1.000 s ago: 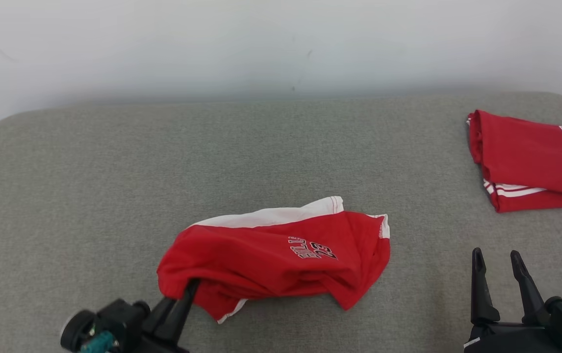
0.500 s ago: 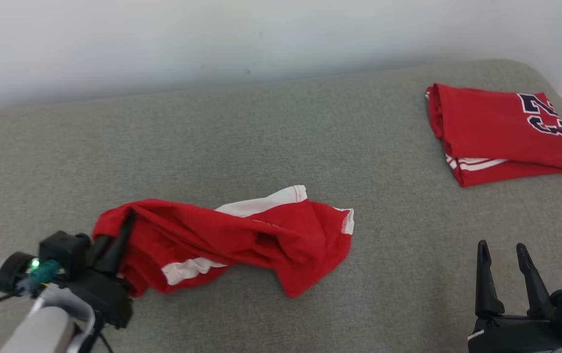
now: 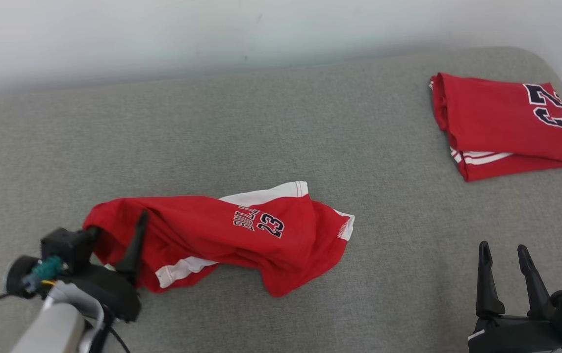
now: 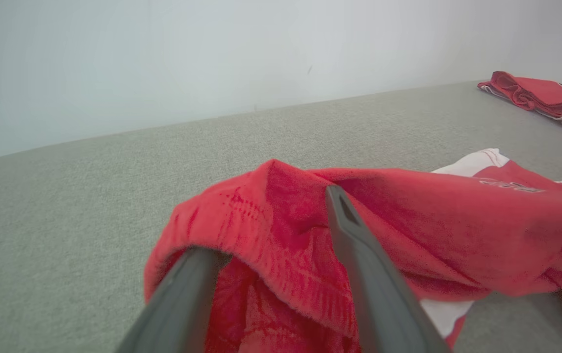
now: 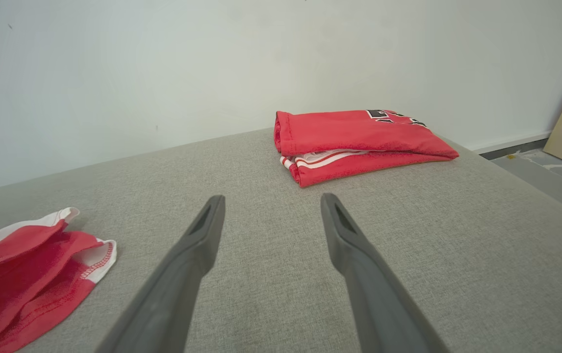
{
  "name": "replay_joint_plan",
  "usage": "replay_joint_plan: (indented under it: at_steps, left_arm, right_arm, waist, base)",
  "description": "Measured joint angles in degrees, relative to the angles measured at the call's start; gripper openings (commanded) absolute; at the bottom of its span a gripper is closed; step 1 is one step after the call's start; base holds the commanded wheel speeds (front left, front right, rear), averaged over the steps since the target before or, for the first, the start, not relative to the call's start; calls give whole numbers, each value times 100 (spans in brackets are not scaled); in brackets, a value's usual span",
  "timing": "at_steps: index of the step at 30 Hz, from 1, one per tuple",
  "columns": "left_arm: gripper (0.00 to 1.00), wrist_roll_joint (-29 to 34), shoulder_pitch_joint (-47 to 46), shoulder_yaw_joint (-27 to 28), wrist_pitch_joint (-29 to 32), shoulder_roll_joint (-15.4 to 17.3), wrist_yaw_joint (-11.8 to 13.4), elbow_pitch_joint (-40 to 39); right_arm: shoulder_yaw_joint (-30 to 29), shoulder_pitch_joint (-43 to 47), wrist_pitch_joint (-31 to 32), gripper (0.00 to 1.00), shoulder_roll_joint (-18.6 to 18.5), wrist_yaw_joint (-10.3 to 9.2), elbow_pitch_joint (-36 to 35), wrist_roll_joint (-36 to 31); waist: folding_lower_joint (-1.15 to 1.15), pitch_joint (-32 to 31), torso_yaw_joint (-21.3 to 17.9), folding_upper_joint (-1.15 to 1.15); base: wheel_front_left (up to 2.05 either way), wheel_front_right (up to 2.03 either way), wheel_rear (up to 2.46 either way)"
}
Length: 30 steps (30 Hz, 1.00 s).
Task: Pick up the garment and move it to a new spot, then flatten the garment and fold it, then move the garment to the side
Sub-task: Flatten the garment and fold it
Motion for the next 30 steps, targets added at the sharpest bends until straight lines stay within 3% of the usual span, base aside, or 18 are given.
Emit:
replay_joint_plan:
  at_steps: [15,22,30]
  left_arm:
    - [100,272,1586,388,0,-816,1,-1084]
    - [100,489,1886,344,0,-899,2,-1251]
    - [100,589,1882,282,0,-876,2,-1042]
  right_arm:
    - [35,101,0,100,2,0,130,47]
    - [115,101,14,100,2,0,135,47]
    - [116,129,62,100,1,0,60,43]
  waist:
    - [-1,-373,649,0]
    - [-2,-528,795,0]
    - [-1,-507,555,0]
  base:
    - [0,0,0]
    - [0,0,0]
    - [0,0,0]
